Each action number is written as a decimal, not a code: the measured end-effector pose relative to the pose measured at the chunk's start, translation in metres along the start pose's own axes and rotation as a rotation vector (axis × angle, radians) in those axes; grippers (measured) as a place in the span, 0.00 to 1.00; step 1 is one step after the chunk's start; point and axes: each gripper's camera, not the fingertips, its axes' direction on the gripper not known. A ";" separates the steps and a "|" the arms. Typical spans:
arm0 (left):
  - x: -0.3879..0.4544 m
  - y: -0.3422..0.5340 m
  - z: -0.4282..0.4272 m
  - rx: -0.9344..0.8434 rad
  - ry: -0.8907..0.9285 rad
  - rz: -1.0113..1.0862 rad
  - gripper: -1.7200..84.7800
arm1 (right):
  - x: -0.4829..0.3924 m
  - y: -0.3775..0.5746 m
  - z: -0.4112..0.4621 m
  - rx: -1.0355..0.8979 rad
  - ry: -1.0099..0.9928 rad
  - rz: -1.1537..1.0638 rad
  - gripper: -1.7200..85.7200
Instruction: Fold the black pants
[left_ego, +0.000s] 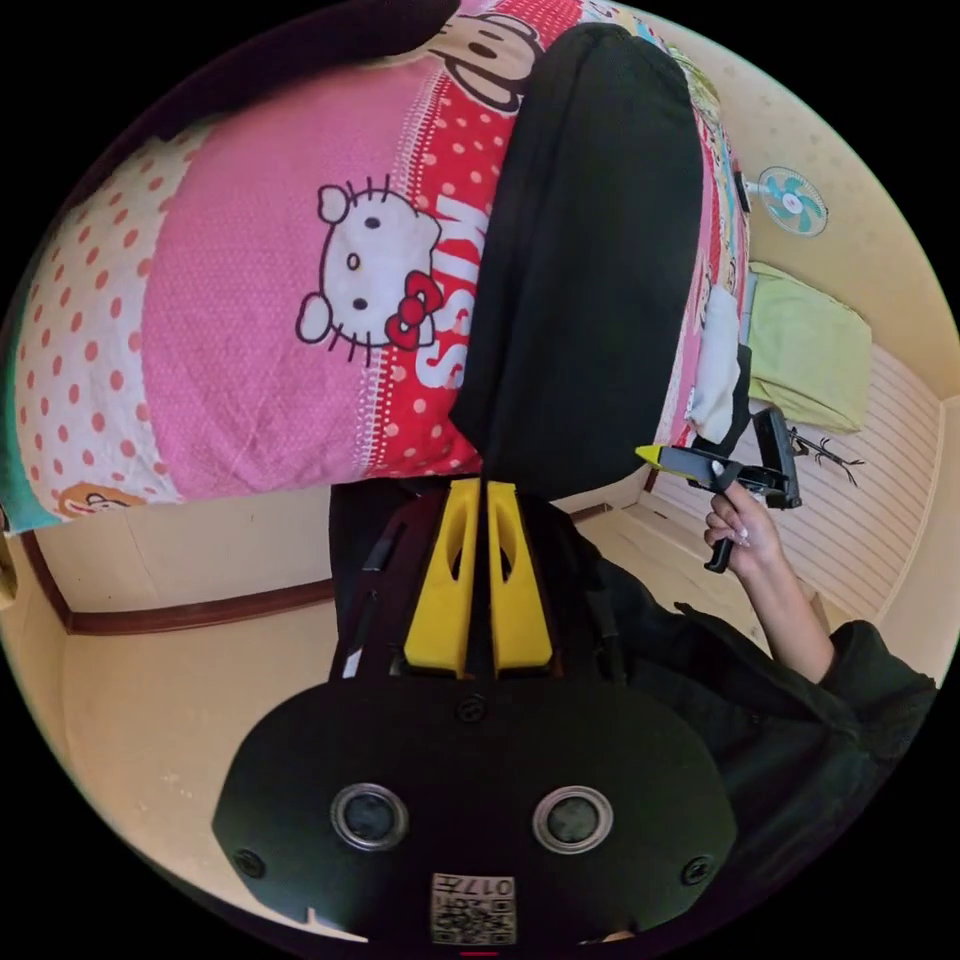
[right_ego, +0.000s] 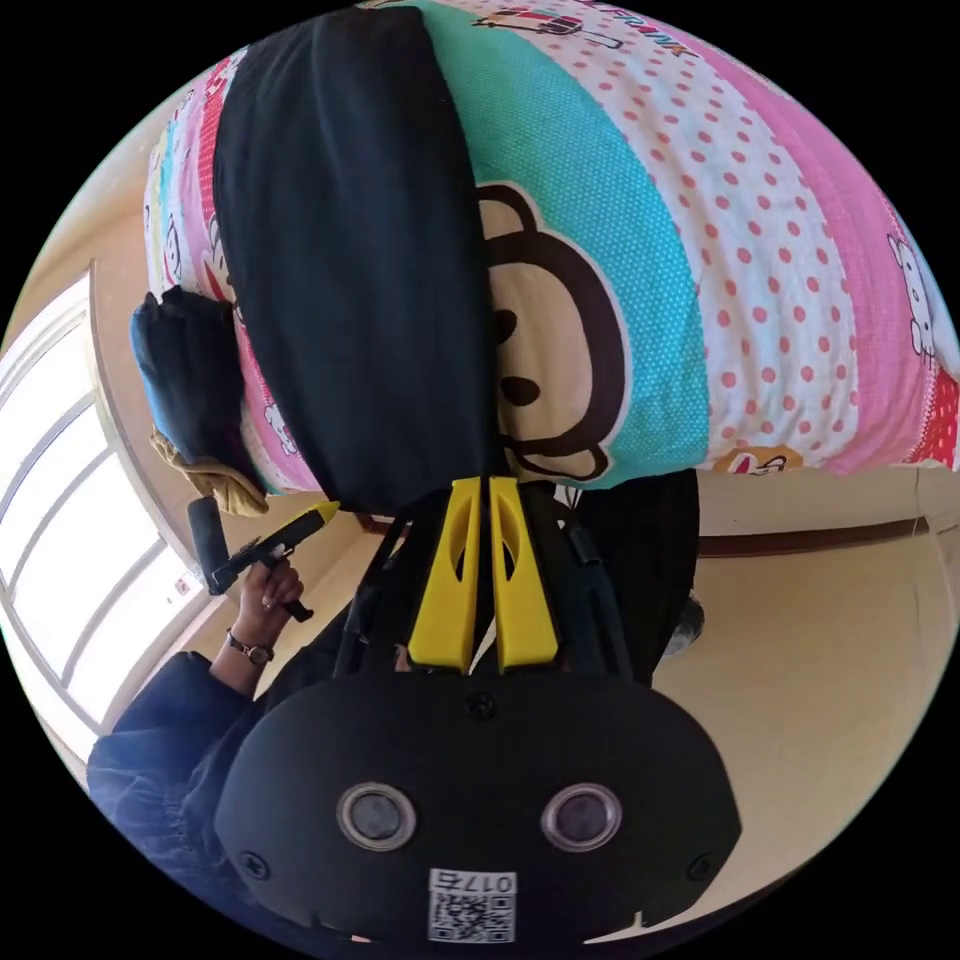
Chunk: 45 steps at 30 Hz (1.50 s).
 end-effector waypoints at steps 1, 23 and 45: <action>0.001 0.000 0.000 -0.004 -0.010 0.014 0.02 | -0.011 0.000 0.002 -0.035 0.069 -0.053 0.04; 0.011 0.037 0.008 0.092 0.041 0.134 0.01 | -0.236 -0.178 -0.061 0.229 0.179 -0.378 0.16; -0.123 -0.051 -0.020 0.302 0.118 0.065 0.13 | -0.049 -0.072 -0.146 0.449 -0.035 -0.218 0.15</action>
